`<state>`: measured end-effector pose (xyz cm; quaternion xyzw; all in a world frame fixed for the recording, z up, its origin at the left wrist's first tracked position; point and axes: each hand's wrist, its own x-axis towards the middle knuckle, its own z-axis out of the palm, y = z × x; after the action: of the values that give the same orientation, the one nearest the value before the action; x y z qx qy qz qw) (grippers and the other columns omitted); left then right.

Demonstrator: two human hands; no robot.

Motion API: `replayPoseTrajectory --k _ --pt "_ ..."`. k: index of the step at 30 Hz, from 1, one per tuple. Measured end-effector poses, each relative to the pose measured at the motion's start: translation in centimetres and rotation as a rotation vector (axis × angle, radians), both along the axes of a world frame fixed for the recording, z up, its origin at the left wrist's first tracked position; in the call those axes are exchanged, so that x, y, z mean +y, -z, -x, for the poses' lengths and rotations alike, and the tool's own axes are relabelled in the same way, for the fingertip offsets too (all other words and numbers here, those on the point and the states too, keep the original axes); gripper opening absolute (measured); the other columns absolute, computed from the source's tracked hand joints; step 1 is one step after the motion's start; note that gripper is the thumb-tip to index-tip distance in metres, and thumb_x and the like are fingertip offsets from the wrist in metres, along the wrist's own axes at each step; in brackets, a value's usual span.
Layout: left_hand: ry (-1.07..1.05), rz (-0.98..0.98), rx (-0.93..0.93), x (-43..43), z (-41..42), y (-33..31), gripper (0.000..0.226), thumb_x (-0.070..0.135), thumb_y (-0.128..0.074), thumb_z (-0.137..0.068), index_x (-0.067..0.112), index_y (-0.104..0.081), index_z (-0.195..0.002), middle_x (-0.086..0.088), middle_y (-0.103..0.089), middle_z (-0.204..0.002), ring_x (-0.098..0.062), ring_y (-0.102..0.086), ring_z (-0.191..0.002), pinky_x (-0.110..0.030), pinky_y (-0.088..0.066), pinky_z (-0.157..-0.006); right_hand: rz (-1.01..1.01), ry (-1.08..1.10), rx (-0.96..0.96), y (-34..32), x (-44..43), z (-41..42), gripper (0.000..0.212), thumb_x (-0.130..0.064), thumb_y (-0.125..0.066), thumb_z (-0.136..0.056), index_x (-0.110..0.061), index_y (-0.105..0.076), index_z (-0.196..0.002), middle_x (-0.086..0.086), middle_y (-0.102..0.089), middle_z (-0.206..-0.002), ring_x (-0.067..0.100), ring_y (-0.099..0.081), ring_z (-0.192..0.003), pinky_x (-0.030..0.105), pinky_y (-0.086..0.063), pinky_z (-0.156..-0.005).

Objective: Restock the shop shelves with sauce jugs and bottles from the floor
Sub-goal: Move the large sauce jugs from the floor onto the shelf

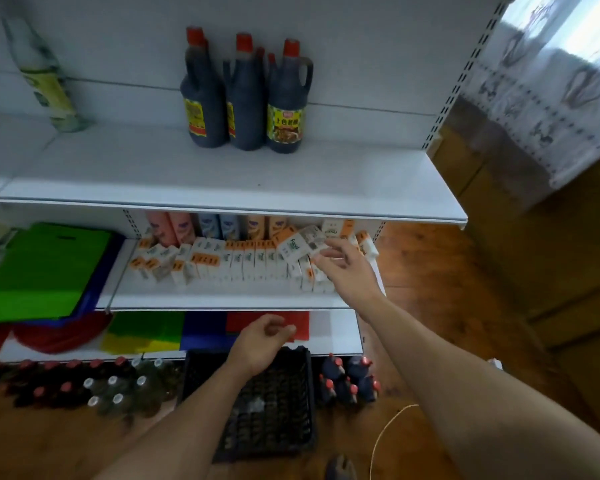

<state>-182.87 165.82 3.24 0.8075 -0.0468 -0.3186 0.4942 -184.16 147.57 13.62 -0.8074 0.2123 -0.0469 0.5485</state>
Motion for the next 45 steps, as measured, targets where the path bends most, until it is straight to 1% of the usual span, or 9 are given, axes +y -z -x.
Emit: replayPoseTrajectory --k 6,10,13,17,23,29,32,39,45 --pt "-0.055 -0.094 0.066 -5.1 2.3 4.8 0.029 0.047 -0.067 -0.084 0.029 -0.059 -0.105 0.003 -0.065 -0.107 -0.014 -0.060 -0.102 -0.027 -0.044 -0.090 -0.058 -0.068 0.095 5.9 -6.8 1.8 0.044 -0.035 -0.065 -0.088 -0.025 -0.052 -0.129 -0.008 -0.059 -0.114 -0.003 -0.056 -0.096 0.005 -0.043 -0.071" --pt "-0.155 -0.154 0.172 -10.6 5.2 9.5 0.051 0.061 -0.065 -0.069 0.029 -0.062 -0.108 0.006 -0.068 -0.101 -0.017 -0.063 -0.100 -0.038 -0.048 -0.096 -0.089 -0.123 0.186 12.1 -13.4 2.5 0.045 -0.038 -0.066 -0.087 -0.027 -0.053 -0.128 -0.008 -0.061 -0.116 0.009 -0.059 -0.102 0.023 -0.046 -0.086" --pt "-0.203 -0.183 0.268 -14.4 7.9 13.6 0.037 0.050 -0.069 -0.081 0.028 -0.059 -0.108 0.007 -0.066 -0.094 -0.019 -0.065 -0.095 -0.044 -0.049 -0.094 -0.135 -0.158 0.259 17.1 -17.3 3.5 0.044 -0.035 -0.067 -0.087 -0.024 -0.052 -0.127 -0.003 -0.061 -0.117 0.012 -0.060 -0.103 0.027 -0.048 -0.088" --pt "-0.243 -0.207 0.357 -17.8 10.5 18.3 0.029 0.051 -0.062 -0.087 0.034 -0.054 -0.109 0.014 -0.061 -0.099 -0.011 -0.060 -0.091 -0.034 -0.051 -0.084 -0.136 -0.173 0.344 23.8 -20.4 4.6 0.041 -0.032 -0.068 -0.087 -0.023 -0.054 -0.124 -0.003 -0.062 -0.114 0.012 -0.060 -0.102 0.032 -0.052 -0.091" --pt "-0.307 -0.230 0.481 -20.7 13.1 28.3 0.043 0.050 -0.059 -0.089 0.025 -0.056 -0.124 0.006 -0.057 -0.115 -0.017 -0.056 -0.108 -0.034 -0.046 -0.090 -0.177 -0.186 0.456 33.8 -21.6 6.6 0.039 -0.022 -0.066 -0.089 -0.015 -0.053 -0.125 -0.008 -0.060 -0.100 0.001 -0.058 -0.089 0.005 -0.047 -0.070" --pt "-0.316 -0.245 0.539 -22.2 14.3 38.4 0.053 0.068 -0.058 -0.077 0.033 -0.057 -0.118 0.007 -0.061 -0.123 -0.020 -0.058 -0.113 -0.042 -0.046 -0.100 -0.147 -0.184 0.596 45.2 -21.7 10.6 0.036 -0.024 -0.066 -0.089 -0.016 -0.056 -0.123 -0.013 -0.062 -0.097 0.013 -0.059 -0.100 0.030 -0.049 -0.091" --pt "-0.341 -0.235 0.555 -22.5 14.2 43.6 0.058 0.074 -0.057 -0.067 0.036 -0.057 -0.110 0.009 -0.064 -0.115 -0.018 -0.063 -0.105 -0.043 -0.048 -0.099 -0.136 -0.150 0.649 51.2 -21.0 12.7 0.034 -0.023 -0.066 -0.088 -0.018 -0.057 -0.121 -0.009 -0.064 -0.098 0.012 -0.061 -0.096 0.030 -0.049 -0.090" --pt "-0.533 -0.179 0.568 -23.7 12.6 52.8 0.053 0.045 -0.066 -0.084 0.020 -0.053 -0.128 -0.002 -0.064 -0.118 -0.022 -0.062 -0.108 -0.039 -0.048 -0.098 -0.043 -0.144 0.683 61.9 -20.0 14.3 0.029 -0.021 -0.065 -0.084 -0.019 -0.061 -0.113 -0.003 -0.064 -0.102 0.016 -0.062 -0.100 0.041 -0.049 -0.097" --pt "-0.649 -0.088 0.570 -25.4 11.3 57.1 0.042 0.027 -0.064 -0.089 0.017 -0.053 -0.128 0.001 -0.061 -0.117 -0.015 -0.057 -0.109 -0.036 -0.046 -0.102 0.041 -0.094 0.759 65.9 -19.6 13.8 0.035 -0.023 -0.061 -0.088 -0.017 -0.059 -0.122 0.005 -0.062 -0.121 0.020 -0.057 -0.112 0.024 -0.040 -0.093"
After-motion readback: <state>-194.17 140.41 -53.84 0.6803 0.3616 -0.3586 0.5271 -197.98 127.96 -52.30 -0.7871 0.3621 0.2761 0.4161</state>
